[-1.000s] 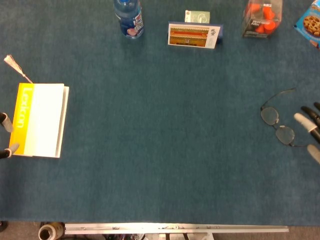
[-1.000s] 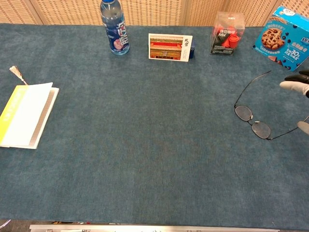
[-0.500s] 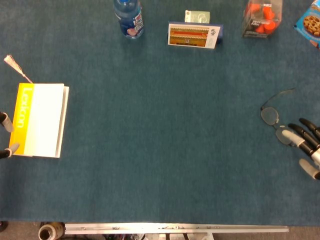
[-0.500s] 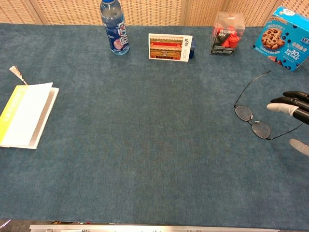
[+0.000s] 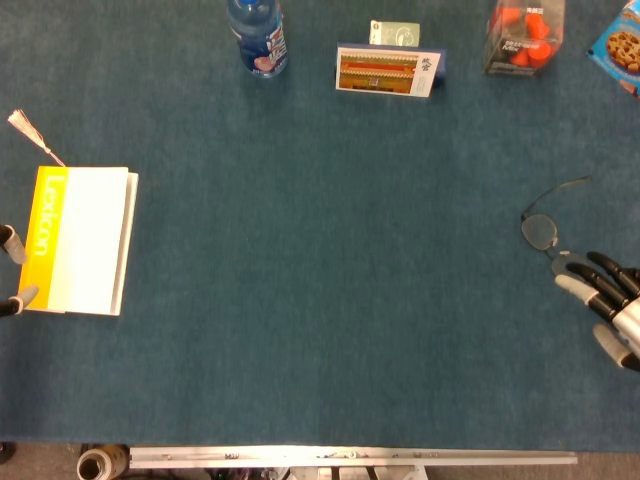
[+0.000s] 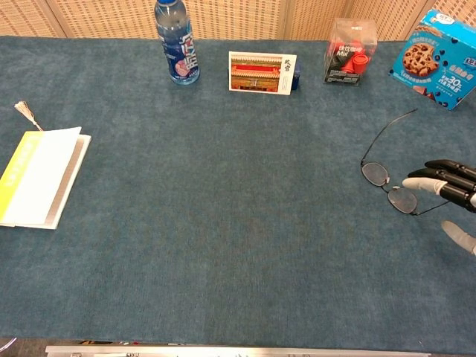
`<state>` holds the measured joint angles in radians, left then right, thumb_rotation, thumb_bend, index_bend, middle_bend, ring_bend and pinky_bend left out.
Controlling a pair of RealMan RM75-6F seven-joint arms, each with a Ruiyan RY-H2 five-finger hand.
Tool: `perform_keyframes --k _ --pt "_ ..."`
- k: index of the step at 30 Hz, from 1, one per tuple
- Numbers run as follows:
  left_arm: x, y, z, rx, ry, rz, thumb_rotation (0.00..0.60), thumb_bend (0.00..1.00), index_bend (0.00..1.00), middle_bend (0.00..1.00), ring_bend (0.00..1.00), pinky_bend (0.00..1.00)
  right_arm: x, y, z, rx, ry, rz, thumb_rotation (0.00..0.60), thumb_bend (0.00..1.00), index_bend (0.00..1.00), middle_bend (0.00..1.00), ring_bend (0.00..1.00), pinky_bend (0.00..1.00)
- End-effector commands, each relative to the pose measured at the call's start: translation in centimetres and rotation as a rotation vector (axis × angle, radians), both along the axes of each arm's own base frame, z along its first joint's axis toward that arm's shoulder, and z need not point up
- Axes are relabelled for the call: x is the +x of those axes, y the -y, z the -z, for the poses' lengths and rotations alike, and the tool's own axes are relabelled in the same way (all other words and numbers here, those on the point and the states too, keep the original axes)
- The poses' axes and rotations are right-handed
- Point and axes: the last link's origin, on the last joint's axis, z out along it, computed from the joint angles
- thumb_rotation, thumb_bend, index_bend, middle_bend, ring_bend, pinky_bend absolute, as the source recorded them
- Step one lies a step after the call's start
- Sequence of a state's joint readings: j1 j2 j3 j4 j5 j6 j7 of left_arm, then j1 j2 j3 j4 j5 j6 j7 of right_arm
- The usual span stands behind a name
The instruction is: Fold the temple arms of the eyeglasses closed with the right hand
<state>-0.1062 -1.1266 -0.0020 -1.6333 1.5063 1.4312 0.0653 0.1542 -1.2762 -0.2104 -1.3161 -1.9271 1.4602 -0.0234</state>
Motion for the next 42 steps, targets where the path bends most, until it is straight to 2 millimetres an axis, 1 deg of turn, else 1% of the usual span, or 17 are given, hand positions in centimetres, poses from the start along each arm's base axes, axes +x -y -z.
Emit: perform_keyframes --k 1,13,16,18,21,26,29,33,37,42 --pt "0.0 0.0 0.0 0.000 0.001 0.000 0.600 0.00 0.56 0.51 0.41 0.54 -0.1 -0.1 0.1 0.007 0.001 0.005 0.600 0.49 0.16 0.17 0.09 0.33" --pt "0.0 0.1 0.0 -0.003 0.000 0.001 0.600 0.00 0.56 0.51 0.41 0.54 -0.2 -0.5 1.5 0.057 0.031 0.038 0.600 0.49 0.16 0.17 0.09 0.33" --pt "0.0 -0.2 0.1 -0.003 0.000 0.002 0.600 0.00 0.56 0.51 0.41 0.54 -0.1 -0.6 2.0 0.075 0.043 0.042 0.600 0.49 0.16 0.17 0.09 0.33" --pt "-0.1 0.3 0.1 -0.006 -0.001 -0.003 0.600 0.00 0.56 0.51 0.41 0.54 0.1 -0.6 2.3 0.087 0.051 0.042 0.600 0.49 0.16 0.17 0.09 0.33" --pt "0.0 0.3 0.1 -0.005 0.000 0.000 0.600 0.00 0.56 0.51 0.41 0.54 0.4 -0.7 2.5 0.105 0.057 0.040 0.600 0.49 0.16 0.17 0.09 0.33" --pt "0.0 0.2 0.1 -0.005 0.000 0.000 0.600 0.00 0.56 0.51 0.41 0.54 0.9 -0.7 2.4 0.107 0.055 0.012 0.600 0.49 0.17 0.22 0.09 0.33" --pt "0.0 0.1 0.1 -0.006 0.000 0.000 0.600 0.00 0.56 0.51 0.41 0.54 1.1 -0.7 2.4 0.106 0.053 0.003 0.600 0.49 0.19 0.26 0.10 0.33" --pt "0.0 0.2 0.1 -0.006 -0.001 0.000 0.600 0.00 0.56 0.51 0.41 0.54 1.1 -0.5 2.4 0.105 0.040 -0.002 0.600 0.49 0.24 0.32 0.13 0.34" --pt "0.0 0.2 0.1 -0.005 0.000 0.000 0.600 0.00 0.56 0.51 0.41 0.54 1.1 -0.5 2.5 0.100 0.028 -0.005 0.600 0.49 0.31 0.39 0.19 0.38" --pt "0.0 0.2 0.1 -0.005 0.002 0.001 0.600 0.00 0.56 0.51 0.41 0.54 1.3 -0.4 2.4 0.092 0.029 -0.011 0.600 0.50 0.37 0.44 0.23 0.43"
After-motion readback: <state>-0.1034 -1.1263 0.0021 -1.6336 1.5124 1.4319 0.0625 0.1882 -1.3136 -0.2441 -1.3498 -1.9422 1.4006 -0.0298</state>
